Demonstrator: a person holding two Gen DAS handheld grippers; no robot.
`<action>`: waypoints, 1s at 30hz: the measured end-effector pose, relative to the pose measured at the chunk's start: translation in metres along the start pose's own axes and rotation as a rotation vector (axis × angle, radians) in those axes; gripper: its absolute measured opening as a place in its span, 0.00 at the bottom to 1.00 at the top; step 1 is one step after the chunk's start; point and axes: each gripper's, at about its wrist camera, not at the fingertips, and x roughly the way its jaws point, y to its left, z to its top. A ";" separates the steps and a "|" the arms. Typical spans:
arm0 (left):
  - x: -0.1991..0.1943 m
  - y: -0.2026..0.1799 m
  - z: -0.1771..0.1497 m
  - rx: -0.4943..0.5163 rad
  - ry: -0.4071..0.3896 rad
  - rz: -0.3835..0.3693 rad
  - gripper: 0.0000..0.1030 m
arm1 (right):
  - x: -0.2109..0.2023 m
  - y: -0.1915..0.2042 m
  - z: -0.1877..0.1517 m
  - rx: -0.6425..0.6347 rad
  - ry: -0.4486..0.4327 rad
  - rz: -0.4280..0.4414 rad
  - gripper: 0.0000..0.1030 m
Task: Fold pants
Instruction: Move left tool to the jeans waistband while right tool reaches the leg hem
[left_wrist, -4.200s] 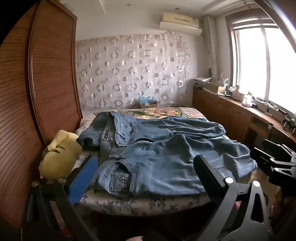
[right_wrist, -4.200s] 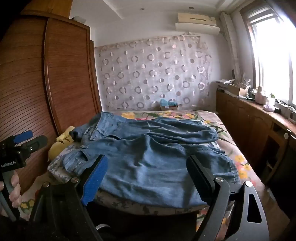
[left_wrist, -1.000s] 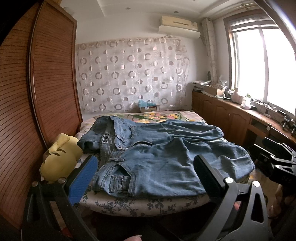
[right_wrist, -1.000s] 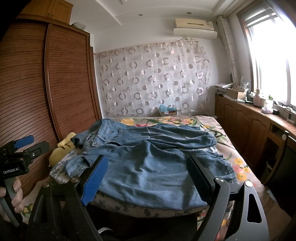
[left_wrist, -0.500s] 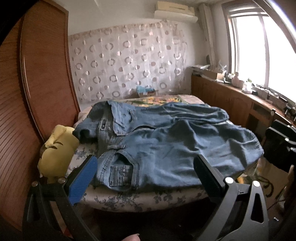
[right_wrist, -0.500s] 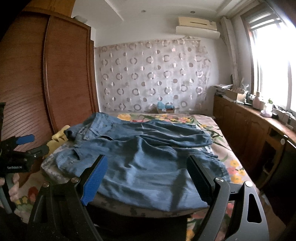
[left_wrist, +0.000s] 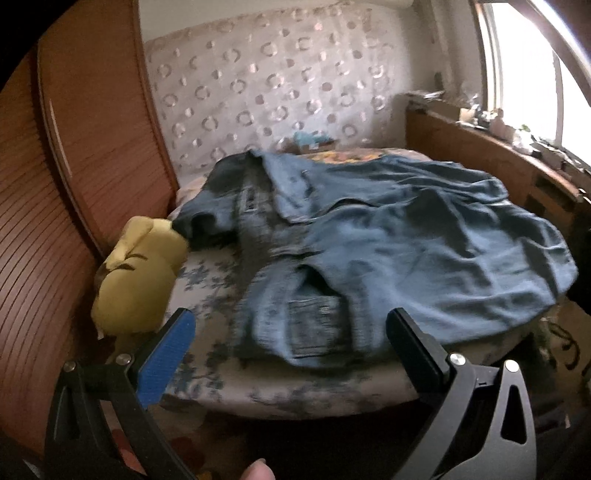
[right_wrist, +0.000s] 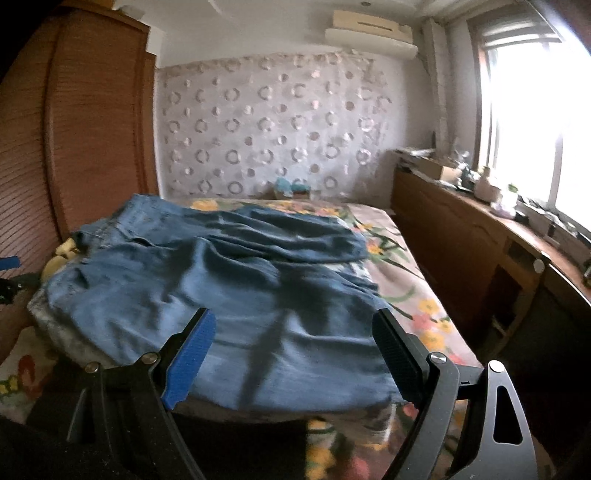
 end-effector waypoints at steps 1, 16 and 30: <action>0.005 0.007 0.000 0.000 0.005 0.016 1.00 | 0.000 -0.001 0.001 0.004 0.008 -0.010 0.85; 0.061 0.069 -0.023 -0.087 0.121 0.005 0.83 | -0.008 0.008 0.015 0.052 0.057 -0.064 0.85; 0.087 0.067 -0.041 -0.163 0.156 -0.086 0.66 | -0.006 -0.017 0.005 0.076 0.049 -0.058 0.85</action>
